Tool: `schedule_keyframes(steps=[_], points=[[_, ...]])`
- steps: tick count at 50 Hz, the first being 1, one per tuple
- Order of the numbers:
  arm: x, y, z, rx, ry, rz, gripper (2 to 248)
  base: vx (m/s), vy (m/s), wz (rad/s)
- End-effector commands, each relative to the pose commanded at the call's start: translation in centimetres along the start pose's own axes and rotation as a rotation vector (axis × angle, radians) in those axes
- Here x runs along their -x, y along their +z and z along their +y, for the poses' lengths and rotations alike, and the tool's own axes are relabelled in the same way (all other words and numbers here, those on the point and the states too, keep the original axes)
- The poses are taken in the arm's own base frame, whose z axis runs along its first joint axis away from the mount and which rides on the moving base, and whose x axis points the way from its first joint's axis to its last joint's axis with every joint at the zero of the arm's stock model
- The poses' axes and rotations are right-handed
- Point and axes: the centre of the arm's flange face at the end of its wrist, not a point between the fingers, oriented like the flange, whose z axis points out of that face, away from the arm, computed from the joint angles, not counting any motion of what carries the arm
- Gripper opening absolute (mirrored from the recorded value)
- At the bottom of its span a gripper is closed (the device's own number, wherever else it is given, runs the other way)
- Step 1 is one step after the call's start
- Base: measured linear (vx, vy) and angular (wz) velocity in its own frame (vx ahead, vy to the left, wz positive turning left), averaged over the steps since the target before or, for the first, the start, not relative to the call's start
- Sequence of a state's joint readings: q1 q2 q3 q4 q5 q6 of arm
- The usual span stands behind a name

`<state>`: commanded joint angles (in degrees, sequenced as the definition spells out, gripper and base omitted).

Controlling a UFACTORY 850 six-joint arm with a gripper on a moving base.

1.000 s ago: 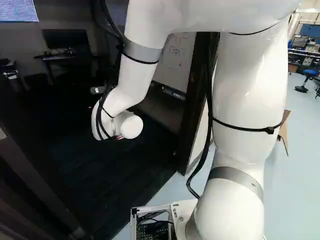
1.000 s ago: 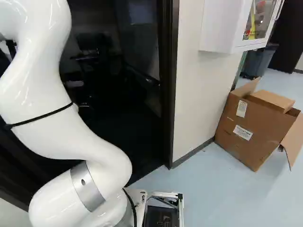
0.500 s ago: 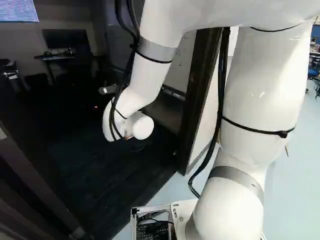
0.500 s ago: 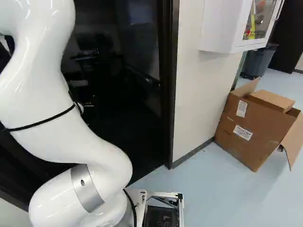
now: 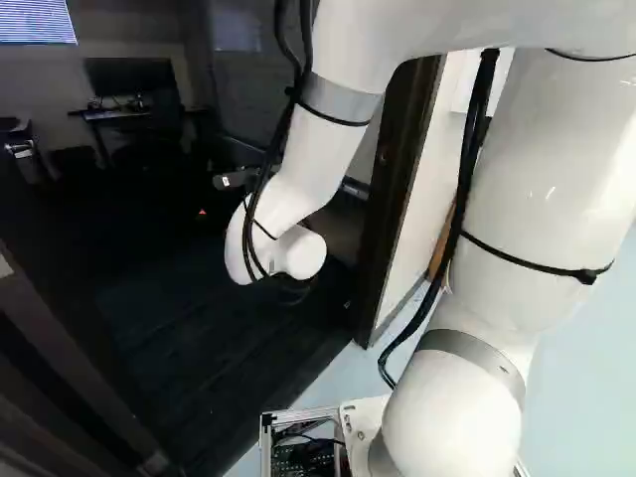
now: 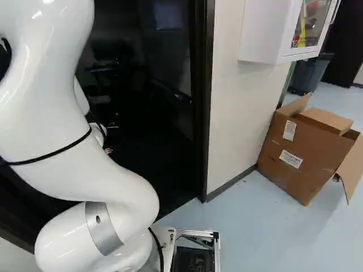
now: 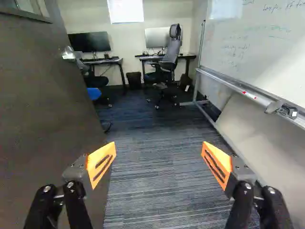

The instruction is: Open the door and move inside

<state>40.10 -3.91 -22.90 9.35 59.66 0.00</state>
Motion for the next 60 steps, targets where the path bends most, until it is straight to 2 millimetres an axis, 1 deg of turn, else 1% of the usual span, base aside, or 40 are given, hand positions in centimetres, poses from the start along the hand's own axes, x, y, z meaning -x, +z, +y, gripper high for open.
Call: schedule_keyframes(steps=[35, 60], points=[[0.4, -2.9, 4.4, 0.102, 0.019, 0.003, 247, 0.0, 0.0, 0.0], [0.5, -4.2, 7.6, 0.192, 0.038, 0.008, 247, 0.0, 0.0, 0.0]])
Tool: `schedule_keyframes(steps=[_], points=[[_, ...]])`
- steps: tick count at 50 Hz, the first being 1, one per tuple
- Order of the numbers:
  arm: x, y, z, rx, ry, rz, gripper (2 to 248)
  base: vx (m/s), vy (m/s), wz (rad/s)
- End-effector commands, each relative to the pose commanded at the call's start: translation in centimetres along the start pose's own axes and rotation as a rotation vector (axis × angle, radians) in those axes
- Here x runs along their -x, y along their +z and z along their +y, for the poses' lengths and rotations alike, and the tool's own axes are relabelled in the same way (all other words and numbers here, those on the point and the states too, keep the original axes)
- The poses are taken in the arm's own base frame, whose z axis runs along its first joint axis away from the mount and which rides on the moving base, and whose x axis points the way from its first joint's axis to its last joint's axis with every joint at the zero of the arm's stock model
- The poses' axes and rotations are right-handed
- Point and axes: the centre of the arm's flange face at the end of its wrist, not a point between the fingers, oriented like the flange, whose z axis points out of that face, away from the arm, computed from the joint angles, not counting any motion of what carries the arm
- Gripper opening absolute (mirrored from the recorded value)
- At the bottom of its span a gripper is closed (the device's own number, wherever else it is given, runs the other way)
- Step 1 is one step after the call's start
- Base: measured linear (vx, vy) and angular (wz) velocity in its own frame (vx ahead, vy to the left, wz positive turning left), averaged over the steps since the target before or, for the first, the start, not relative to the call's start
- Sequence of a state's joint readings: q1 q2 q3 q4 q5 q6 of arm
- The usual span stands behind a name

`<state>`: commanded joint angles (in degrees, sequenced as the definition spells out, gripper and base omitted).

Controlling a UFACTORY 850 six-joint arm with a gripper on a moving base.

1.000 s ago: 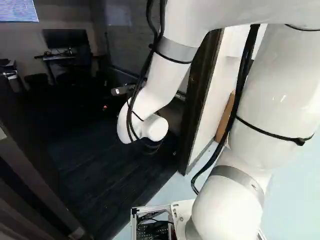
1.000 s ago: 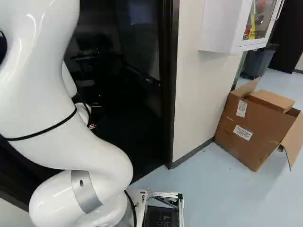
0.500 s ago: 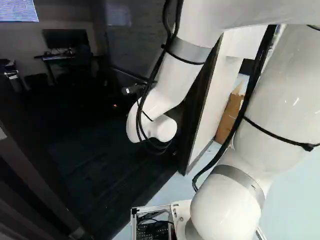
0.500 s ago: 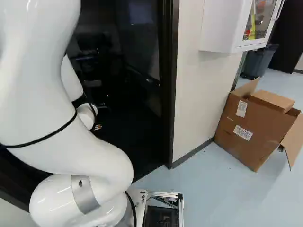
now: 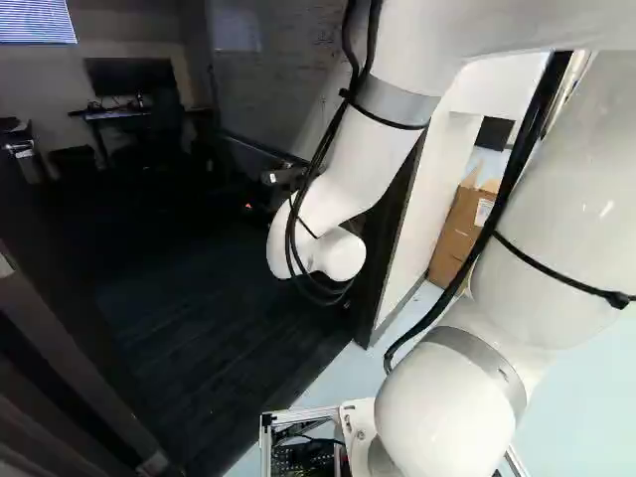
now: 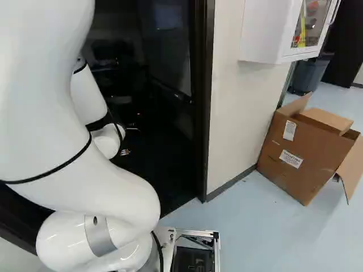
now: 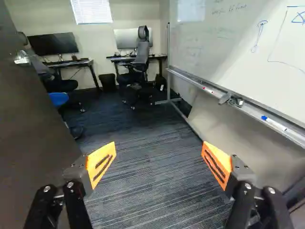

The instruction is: Open the door and move inside

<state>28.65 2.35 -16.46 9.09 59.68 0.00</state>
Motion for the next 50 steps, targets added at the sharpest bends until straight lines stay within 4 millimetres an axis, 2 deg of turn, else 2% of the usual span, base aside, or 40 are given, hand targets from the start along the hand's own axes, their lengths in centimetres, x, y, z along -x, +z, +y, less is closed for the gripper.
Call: schedule_keyframes(steps=[50], points=[[0.2, -2.0, 6.4, 0.18, 0.037, 0.011, 247, 0.0, 0.0, 0.0]])
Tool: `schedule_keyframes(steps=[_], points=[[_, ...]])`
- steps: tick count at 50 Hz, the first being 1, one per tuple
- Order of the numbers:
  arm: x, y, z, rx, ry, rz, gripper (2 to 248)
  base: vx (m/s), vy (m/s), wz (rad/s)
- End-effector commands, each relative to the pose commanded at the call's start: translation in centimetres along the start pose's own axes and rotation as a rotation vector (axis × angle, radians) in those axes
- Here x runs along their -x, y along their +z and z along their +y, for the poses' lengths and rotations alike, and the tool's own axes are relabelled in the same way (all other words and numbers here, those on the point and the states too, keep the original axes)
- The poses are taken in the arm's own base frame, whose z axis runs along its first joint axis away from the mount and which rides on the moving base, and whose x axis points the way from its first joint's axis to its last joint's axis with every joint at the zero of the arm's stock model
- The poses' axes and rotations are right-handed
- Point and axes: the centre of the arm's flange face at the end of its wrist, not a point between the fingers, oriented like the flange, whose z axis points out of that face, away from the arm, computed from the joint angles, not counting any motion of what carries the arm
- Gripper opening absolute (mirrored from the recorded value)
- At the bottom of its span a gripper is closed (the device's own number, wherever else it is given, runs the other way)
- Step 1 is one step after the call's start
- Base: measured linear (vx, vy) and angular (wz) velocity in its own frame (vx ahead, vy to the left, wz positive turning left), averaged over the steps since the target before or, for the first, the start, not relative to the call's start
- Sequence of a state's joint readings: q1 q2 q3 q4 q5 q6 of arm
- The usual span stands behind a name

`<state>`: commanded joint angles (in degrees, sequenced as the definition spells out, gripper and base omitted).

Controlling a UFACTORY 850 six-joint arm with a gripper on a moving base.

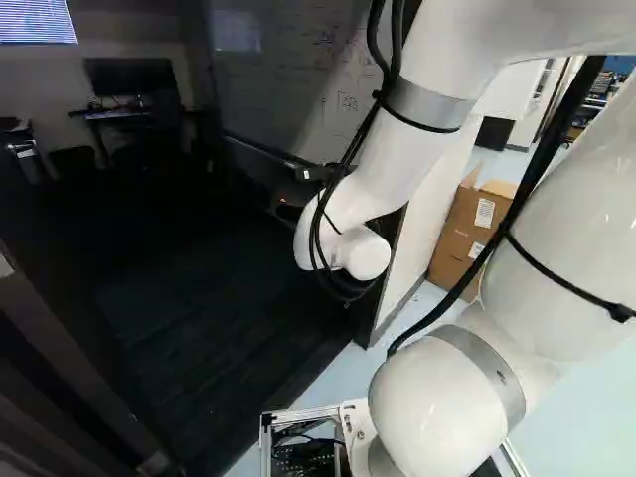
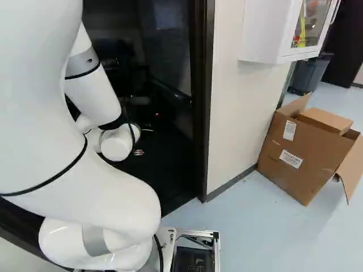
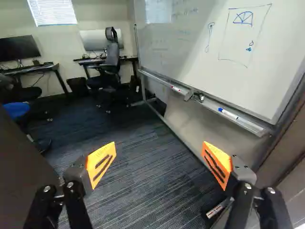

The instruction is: Open the door and move inside

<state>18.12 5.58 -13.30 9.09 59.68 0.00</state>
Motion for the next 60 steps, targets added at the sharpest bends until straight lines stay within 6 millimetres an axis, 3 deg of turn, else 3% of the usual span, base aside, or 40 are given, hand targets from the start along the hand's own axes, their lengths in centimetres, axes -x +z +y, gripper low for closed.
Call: schedule_keyframes(steps=[60], points=[[0.1, -1.6, 6.8, 0.155, 0.005, 0.012, 247, 0.0, 0.0, 0.0]])
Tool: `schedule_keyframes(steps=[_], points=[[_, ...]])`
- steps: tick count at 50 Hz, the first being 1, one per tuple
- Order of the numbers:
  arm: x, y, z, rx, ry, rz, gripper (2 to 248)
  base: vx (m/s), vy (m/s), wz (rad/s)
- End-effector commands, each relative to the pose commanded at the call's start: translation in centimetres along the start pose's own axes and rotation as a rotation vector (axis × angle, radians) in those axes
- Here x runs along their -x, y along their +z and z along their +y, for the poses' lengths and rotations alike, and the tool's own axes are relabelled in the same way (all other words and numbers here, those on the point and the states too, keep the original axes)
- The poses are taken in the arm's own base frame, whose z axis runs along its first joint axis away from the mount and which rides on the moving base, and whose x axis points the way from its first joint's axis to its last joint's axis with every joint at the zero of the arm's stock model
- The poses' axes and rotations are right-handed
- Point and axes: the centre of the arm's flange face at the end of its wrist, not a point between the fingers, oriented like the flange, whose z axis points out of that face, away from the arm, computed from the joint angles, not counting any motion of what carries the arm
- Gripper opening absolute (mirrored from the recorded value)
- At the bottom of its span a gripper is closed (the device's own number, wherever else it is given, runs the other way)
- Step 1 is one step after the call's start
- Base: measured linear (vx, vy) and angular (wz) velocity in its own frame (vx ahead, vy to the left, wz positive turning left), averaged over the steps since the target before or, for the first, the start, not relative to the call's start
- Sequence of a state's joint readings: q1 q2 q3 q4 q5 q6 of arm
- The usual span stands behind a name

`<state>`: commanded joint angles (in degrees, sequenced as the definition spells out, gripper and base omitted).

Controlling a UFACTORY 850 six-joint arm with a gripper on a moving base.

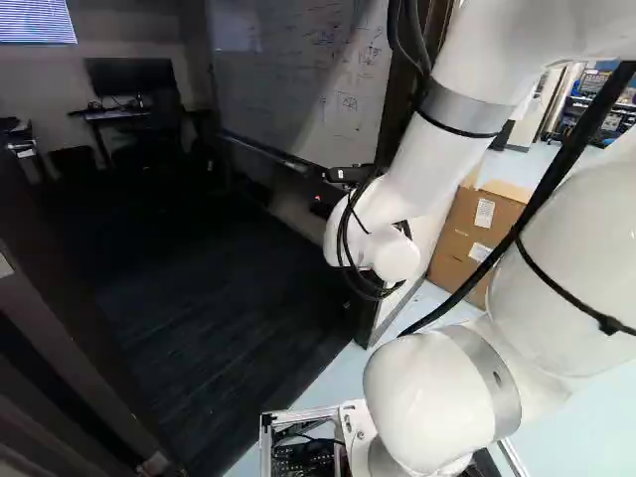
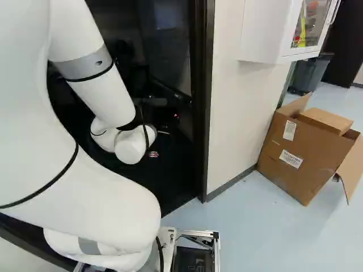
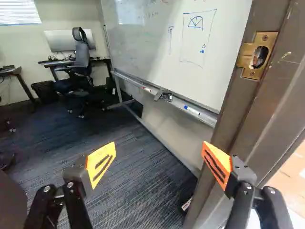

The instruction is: Open the door and move inside

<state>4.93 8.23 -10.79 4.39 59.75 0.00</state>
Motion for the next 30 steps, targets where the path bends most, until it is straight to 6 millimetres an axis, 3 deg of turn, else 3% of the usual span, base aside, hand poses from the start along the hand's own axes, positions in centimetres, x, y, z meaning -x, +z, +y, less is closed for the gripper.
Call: schedule_keyframes(steps=[30], points=[[-0.1, -0.03, 0.36, -0.023, -0.023, 0.011, 247, 0.0, 0.0, 0.0]])
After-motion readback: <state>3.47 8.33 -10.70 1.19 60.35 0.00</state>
